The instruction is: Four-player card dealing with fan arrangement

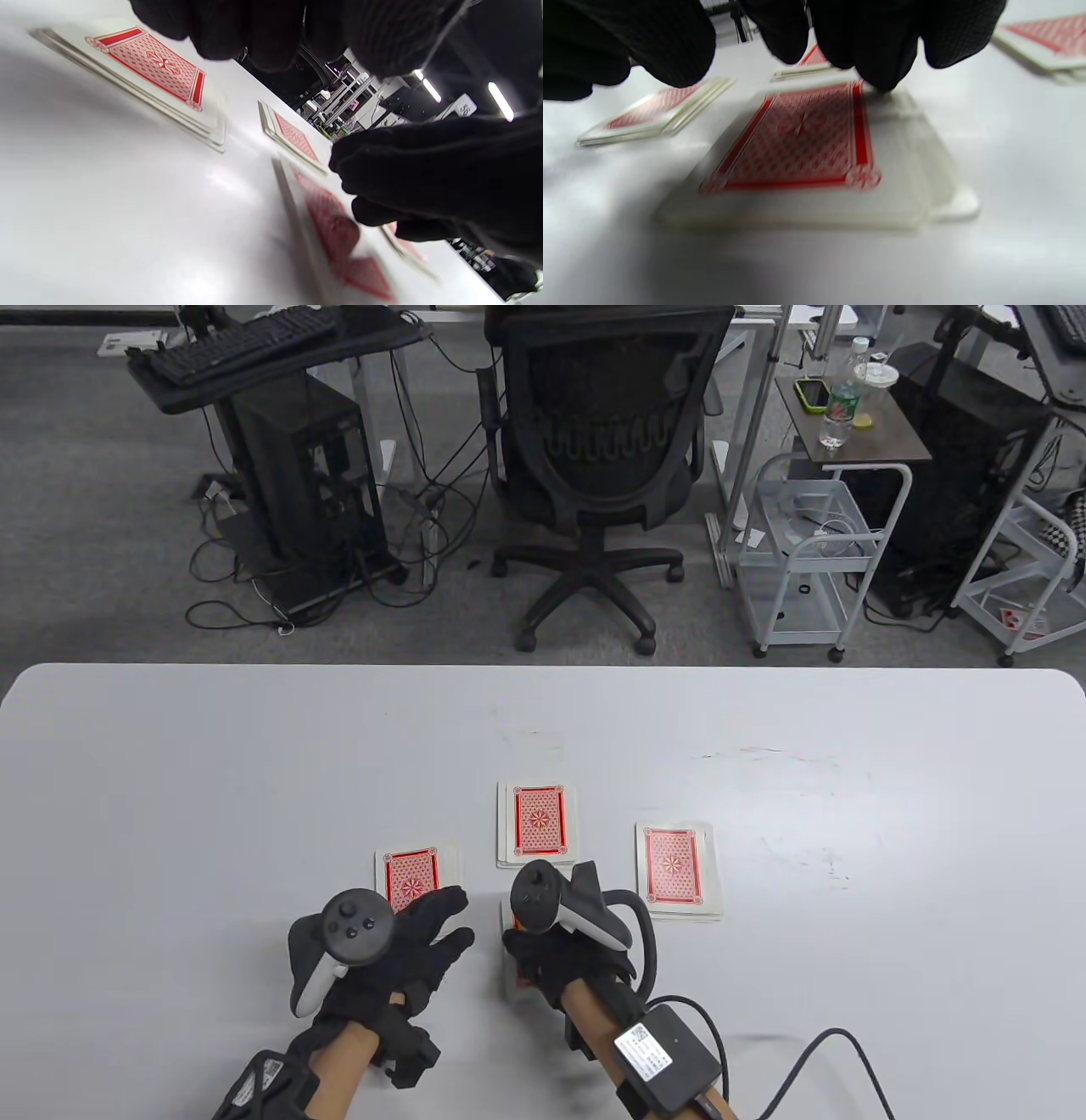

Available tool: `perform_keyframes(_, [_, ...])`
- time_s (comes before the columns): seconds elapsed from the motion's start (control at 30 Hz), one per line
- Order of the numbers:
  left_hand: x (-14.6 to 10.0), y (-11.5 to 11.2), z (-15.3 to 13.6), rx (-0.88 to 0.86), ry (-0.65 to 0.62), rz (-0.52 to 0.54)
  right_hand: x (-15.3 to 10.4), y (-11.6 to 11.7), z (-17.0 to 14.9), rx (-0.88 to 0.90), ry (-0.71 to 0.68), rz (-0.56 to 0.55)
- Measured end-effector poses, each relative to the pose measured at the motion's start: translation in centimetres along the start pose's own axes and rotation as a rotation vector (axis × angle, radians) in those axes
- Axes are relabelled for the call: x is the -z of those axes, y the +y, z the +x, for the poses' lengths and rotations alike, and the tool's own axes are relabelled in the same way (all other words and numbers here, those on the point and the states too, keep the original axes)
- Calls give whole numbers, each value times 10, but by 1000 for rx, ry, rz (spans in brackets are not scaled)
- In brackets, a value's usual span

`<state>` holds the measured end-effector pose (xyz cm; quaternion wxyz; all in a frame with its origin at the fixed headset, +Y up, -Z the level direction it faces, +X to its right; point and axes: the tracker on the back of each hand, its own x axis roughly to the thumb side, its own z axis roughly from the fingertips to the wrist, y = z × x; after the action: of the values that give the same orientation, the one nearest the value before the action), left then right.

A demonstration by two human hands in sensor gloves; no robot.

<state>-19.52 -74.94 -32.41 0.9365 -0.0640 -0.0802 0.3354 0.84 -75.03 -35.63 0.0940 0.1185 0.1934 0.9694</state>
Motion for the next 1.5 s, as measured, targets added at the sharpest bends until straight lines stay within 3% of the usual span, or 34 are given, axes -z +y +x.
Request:
perform_keyframes(0.2, [-1,-7,1,92,9,-7,6,26,14,-90,42,173])
perform_keyframes(0.4, [-1,-6,-1,87,23,1,6,30,13,-37,44,203])
perform_keyframes(0.73, [-1,-7,0,92,30,-5,13,39,21,34,86,142])
perform_keyframes(1.0, [0,-6,-2,78,40,-3,14,44,26,-63,108,91])
perform_keyframes(1.27, [0,-5,-3,61,41,-2,7,32,19,-91,118,-17])
perform_keyframes(1.5, [1,-2,-6,-41,50,3,-2,12,1,50,-6,13])
